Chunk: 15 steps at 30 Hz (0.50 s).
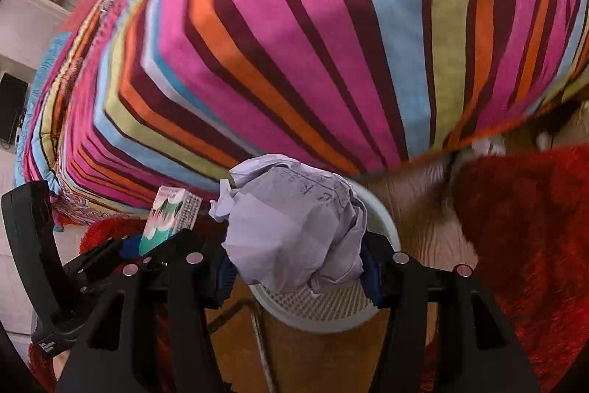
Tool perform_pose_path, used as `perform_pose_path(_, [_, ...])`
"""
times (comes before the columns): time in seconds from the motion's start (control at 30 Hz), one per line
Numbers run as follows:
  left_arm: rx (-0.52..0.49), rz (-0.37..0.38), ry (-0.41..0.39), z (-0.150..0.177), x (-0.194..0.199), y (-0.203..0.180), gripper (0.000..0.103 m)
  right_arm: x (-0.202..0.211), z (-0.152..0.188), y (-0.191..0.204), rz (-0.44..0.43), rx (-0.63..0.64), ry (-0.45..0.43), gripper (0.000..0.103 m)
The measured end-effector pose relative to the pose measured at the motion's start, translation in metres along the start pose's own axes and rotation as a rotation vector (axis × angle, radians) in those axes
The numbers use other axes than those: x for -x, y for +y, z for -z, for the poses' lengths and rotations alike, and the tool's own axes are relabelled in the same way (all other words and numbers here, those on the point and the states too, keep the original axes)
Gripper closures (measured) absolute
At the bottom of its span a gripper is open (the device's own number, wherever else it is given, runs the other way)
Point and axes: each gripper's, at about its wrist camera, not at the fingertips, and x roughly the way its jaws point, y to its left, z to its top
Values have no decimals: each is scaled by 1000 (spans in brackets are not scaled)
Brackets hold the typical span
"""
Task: Collect trash
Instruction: 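Carry tissue pack and paper ball over the wastebasket with both tools and release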
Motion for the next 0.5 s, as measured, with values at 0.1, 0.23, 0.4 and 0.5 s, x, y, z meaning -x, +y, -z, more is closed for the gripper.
perform_pose_path(0.1, [21,2,51,-1,-13,3,53,-8,6,-5,7,-27,36,51])
perform_pose_path(0.23, [28,-7,107,1,-26,5,53,-19,13,-10,4,-61,88,51])
perform_pose_path(0.4, [12,-19,191,5,-46,0,53,-34,15,-16,-1,-94,152,51])
perform_pose_path(0.5, [-6,-31,234,8,-56,-5,53,-46,17,-18,1,-115,195,51])
